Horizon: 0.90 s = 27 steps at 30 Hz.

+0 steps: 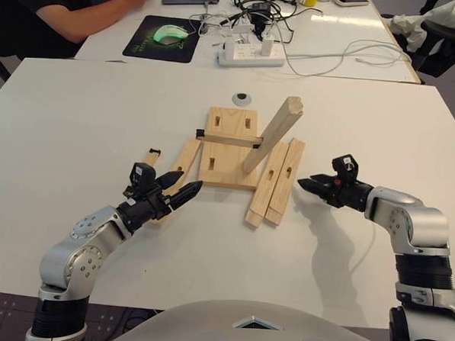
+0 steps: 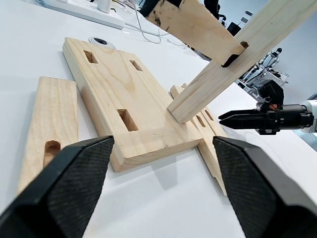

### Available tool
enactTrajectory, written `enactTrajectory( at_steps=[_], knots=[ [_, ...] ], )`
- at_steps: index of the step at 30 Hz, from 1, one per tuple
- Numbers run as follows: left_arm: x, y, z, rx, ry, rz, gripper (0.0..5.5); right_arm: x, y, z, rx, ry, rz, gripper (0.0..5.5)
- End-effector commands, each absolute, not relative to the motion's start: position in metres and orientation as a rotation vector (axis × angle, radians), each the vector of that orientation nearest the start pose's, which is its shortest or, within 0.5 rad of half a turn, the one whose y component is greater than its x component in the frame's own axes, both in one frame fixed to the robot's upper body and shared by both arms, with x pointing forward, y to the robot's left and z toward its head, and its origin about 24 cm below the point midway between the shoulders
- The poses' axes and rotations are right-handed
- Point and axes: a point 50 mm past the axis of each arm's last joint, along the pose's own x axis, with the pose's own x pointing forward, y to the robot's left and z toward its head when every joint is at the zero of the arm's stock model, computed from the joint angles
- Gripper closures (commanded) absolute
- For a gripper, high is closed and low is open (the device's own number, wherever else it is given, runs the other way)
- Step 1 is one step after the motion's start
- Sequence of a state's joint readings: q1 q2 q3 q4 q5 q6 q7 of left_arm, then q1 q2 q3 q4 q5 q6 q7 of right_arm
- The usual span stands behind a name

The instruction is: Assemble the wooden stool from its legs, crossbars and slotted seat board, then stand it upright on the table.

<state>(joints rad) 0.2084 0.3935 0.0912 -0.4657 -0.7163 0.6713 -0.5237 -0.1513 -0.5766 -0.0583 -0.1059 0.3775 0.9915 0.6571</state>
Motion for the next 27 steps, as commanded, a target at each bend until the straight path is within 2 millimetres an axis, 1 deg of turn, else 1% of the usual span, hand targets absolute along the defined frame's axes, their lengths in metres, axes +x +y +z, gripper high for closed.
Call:
enactTrajectory(
  at_steps=[1, 3, 7, 8, 10, 12, 14, 19, 24, 26, 27],
  knots=[
    [0.190, 0.175, 0.073, -0.361, 0.338, -0.678, 1.79, 0.234, -0.217, 0.050, 0.050, 0.829, 0.556, 3.12],
    [0.189, 0.175, 0.072, -0.366, 0.344, -0.678, 1.79, 0.233, -0.217, 0.049, 0.094, 0.842, 0.534, 3.12],
    [0.187, 0.176, 0.070, -0.372, 0.352, -0.669, 1.79, 0.238, -0.232, 0.051, 0.090, 0.861, 0.466, 3.12],
    [0.187, 0.176, 0.070, -0.373, 0.352, -0.666, 1.79, 0.240, -0.235, 0.053, 0.113, 0.864, 0.456, 3.12],
    [0.186, 0.176, 0.069, -0.376, 0.353, -0.661, 1.79, 0.244, -0.236, 0.055, 0.220, 0.876, 0.436, 3.12],
    [0.186, 0.175, 0.068, -0.380, 0.354, -0.658, 1.79, 0.244, -0.233, 0.055, 0.322, 0.912, 0.438, 3.12],
    [0.186, 0.175, 0.068, -0.381, 0.356, -0.659, 1.79, 0.241, -0.227, 0.054, 0.388, 0.951, 0.450, 3.12],
    [0.186, 0.176, 0.067, -0.387, 0.358, -0.653, 1.79, 0.232, -0.207, 0.055, 0.513, 1.022, 0.511, 3.12],
    [0.186, 0.176, 0.067, -0.391, 0.363, -0.654, 1.79, 0.226, -0.199, 0.054, 0.499, 1.049, 0.527, 3.12],
    [0.186, 0.176, 0.067, -0.391, 0.363, -0.655, 1.79, 0.224, -0.196, 0.054, 0.427, 1.048, 0.536, 3.12],
    [0.186, 0.176, 0.067, -0.389, 0.364, -0.655, 1.79, 0.224, -0.196, 0.056, 0.303, 1.036, 0.545, 3.12]
  ],
)
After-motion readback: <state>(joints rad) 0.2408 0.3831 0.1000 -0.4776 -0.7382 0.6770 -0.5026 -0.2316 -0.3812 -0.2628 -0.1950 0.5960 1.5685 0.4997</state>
